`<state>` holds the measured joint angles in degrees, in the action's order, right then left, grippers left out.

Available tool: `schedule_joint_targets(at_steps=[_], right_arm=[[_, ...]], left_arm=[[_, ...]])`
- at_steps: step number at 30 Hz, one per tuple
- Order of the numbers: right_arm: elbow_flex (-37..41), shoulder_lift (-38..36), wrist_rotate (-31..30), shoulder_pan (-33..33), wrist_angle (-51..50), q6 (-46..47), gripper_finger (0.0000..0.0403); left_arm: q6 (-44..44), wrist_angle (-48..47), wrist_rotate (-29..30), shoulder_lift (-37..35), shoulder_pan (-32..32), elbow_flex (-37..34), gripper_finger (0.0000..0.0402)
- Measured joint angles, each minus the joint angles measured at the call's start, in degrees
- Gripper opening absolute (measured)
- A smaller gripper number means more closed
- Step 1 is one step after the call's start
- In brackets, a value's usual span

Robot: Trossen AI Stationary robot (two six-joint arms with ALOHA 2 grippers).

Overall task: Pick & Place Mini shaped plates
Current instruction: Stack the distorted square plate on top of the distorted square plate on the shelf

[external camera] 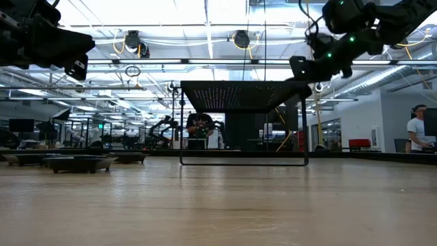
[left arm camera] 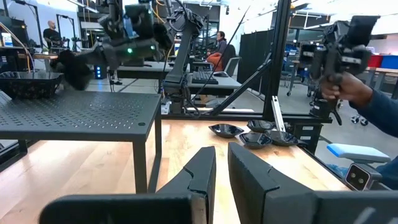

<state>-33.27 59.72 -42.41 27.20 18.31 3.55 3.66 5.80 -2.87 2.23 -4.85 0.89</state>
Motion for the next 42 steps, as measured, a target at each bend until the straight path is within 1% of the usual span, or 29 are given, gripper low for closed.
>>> schedule_joint_targets(at_steps=[3, 6, 7, 10, 13, 18, 21, 23, 26, 29, 33, 42], right_arm=[[-1.71, 0.02, -1.25, 1.95, 0.61, -2.78, 0.0], [-3.75, 0.12, -0.65, 3.39, 0.57, -3.38, 0.0], [-4.59, 0.26, 0.48, 3.78, 0.8, -3.38, 0.0], [-7.55, 1.01, 5.07, 4.81, 1.77, -2.64, 0.0], [-12.27, 2.67, 10.98, 5.27, 1.23, -0.74, 0.0], [-23.35, 8.28, 21.06, 5.44, -7.91, 3.59, 0.0], [-29.95, 13.51, 26.92, 5.46, -15.23, 4.91, 0.0], [-33.67, 16.94, 29.42, 5.86, -20.4, 5.0, 0.0], [-37.66, 21.19, 33.36, 6.91, -25.45, 6.04, 0.0], [-38.58, 23.8, 37.62, 7.69, -26.58, 6.97, 0.0], [-38.58, 24.74, 38.01, 7.76, -27.6, 7.36, 0.0], [-38.48, 23.94, 37.79, 7.69, -31.4, 6.28, 0.0]], left_arm=[[0.0, 0.0, 0.02, 0.01, -0.01, -0.02, 0.0047], [0.0, -0.02, 0.0, 0.01, 0.0, -0.01, 0.0047], [0.0, 0.02, 0.01, 0.01, 0.01, 0.0, 0.0047], [0.0, -0.01, 0.0, 0.01, -0.01, 0.0, 0.0047], [0.0, 0.0, 0.02, 0.01, -0.01, 0.0, 0.0047], [0.0, 0.0, 0.01, 0.01, -0.01, -0.01, 0.0047], [0.0, 0.0, 0.0, 0.01, 0.0, 0.0, 0.0047], [0.0, 0.02, 0.02, 0.01, 0.0, 0.0, 0.0047], [0.0, 0.0, 0.01, 0.01, 0.0, -0.01, 0.0047], [0.0, 0.02, 0.01, 0.01, 0.0, 0.0, 0.0047], [0.0, 0.01, 0.01, 0.01, -0.01, -0.02, 0.0047], [0.0, 0.0, 0.02, 0.01, -0.01, 0.0, 0.0047]])
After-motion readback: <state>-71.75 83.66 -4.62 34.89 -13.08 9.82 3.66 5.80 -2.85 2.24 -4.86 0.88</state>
